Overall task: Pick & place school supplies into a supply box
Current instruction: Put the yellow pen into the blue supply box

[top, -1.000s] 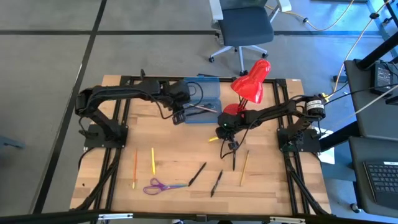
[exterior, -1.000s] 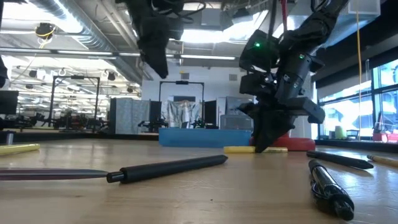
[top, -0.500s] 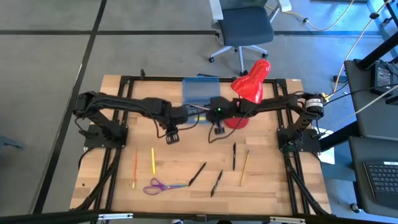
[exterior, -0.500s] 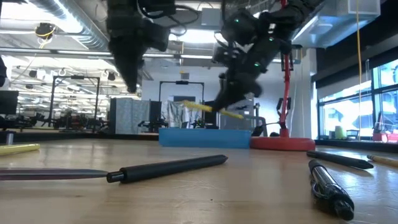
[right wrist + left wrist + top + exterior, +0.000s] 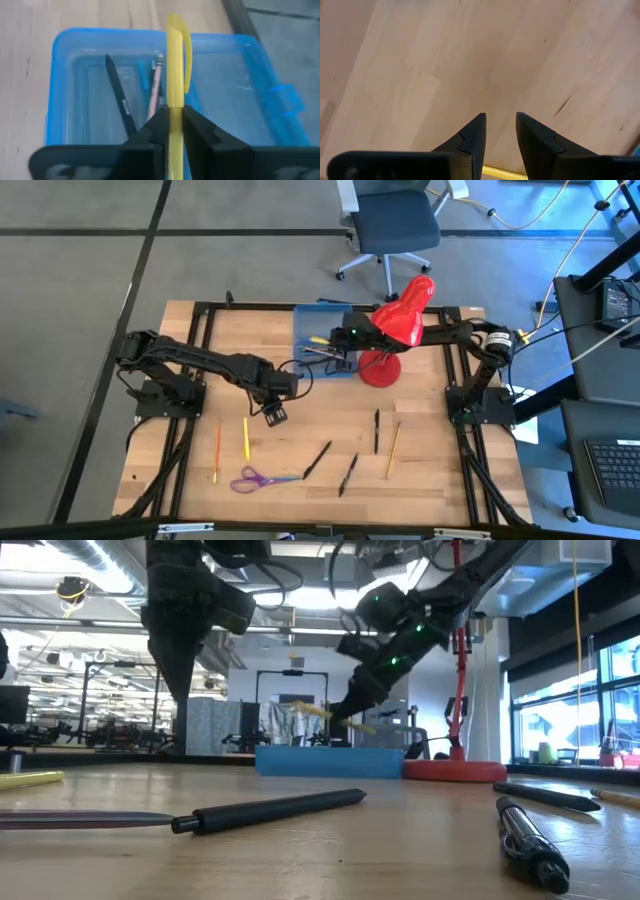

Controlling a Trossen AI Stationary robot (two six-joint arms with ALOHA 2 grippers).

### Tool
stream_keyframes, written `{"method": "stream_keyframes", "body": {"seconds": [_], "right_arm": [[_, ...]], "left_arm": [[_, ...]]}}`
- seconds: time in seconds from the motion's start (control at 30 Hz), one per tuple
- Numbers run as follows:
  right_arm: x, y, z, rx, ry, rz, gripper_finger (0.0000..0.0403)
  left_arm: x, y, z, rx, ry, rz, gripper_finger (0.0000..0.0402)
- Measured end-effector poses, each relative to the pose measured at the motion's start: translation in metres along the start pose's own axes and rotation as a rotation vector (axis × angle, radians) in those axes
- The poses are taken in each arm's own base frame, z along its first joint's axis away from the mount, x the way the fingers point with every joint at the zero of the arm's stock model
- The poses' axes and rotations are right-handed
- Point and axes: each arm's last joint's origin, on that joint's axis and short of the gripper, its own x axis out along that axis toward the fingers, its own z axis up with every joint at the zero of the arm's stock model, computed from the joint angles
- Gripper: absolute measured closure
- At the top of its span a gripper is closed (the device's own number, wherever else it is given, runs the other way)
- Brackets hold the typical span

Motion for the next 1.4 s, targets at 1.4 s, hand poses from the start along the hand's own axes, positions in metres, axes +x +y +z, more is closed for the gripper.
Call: {"method": "stream_keyframes", "body": {"seconds": [1.4], "right_arm": [[0.044,0.012,-0.032,0.012,0.098,0.037,0.0336]], "left_arm": [[0.018,-0.054,-0.054,-0.719,0.015,0.178,0.0304]]}}
